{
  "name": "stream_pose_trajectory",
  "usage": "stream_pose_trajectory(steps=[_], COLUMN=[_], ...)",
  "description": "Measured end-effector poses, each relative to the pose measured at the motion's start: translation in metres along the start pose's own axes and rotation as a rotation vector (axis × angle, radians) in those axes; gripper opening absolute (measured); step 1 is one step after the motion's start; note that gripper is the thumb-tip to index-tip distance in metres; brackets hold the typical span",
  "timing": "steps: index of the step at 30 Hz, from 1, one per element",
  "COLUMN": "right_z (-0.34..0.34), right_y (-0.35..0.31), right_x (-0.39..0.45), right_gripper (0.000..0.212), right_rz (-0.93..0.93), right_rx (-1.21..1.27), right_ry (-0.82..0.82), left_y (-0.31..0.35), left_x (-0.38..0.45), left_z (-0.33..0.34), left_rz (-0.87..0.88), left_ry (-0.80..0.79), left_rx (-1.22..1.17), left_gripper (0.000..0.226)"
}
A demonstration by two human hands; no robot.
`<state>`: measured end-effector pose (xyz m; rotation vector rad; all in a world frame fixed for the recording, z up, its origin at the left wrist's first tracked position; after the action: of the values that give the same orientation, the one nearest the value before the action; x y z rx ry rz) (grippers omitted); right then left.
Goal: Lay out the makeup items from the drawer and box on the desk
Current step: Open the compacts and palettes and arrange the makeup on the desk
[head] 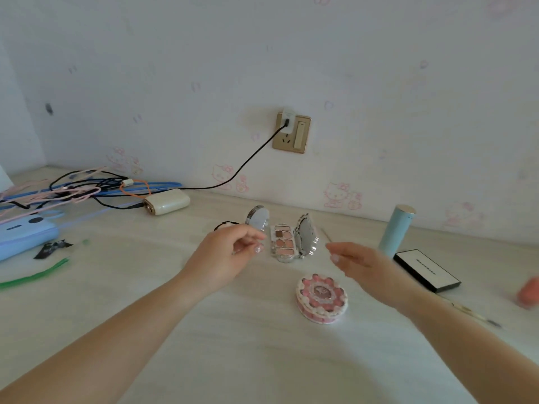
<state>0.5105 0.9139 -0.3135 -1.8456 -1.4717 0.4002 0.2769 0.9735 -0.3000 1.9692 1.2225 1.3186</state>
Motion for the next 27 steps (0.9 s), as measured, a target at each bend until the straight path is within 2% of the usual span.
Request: stream_pose_trajectory(steps=[2, 4, 8, 13, 17, 20, 22, 24, 27], right_z=[0.015, 0.029, 0.040, 0.038, 0.025, 0.019, 0.018, 0.019, 0.016], right_y=[0.013, 0.018, 0.016, 0.007, 0.001, -0.001, -0.001, -0.003, -0.010], right_x=[-0.011, -0.022, -0.025, -0.025, -0.023, -0.019, -0.016, -0.015, -0.015], right_gripper=[0.051, 0.071, 0.087, 0.092, 0.086, 0.095, 0.086, 0.076, 0.072], right_rz=[-0.053, -0.074, -0.121, -0.204, -0.094, -0.004, 0.066, 0.119, 0.133], right_rx=[-0.190, -0.229, -0.229, -0.252, 0.054, 0.188, 0.252, 0.326, 0.377], right_ry=[-0.156, -0.269, -0.298, -0.247, -0.130, -0.089, -0.093, -0.087, -0.057], left_y=[0.007, 0.012, 0.012, 0.010, 0.015, 0.026, 0.026, 0.026, 0.033], left_x=[-0.006, -0.014, -0.030, -0.039, -0.045, -0.049, -0.049, -0.049, -0.053], left_z=[0.019, 0.036, 0.064, 0.079, 0.084, 0.091, 0.096, 0.103, 0.111], left_rz=[0.014, 0.027, 0.028, 0.013, -0.145, -0.240, -0.322, -0.392, -0.473], left_ry=[-0.040, -0.087, -0.201, -0.202, -0.178, -0.185, -0.184, -0.222, -0.285], left_rx=[0.031, 0.048, 0.089, 0.106, -0.212, -0.438, -0.530, -0.604, -0.721], left_gripper=[0.021, 0.018, 0.022, 0.030, 0.034, 0.032, 0.038, 0.060, 0.057])
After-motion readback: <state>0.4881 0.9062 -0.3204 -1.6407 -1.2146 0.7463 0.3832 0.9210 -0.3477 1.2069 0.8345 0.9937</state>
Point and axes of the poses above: each hand's wrist, its own x-axis towards the middle knuckle, its own z-axis out of the palm, y = z × x, the point moved 8 cm from there along x, towards the middle knuckle, and after that the axes turned 15 degrees about y, right-handed, at the moved point
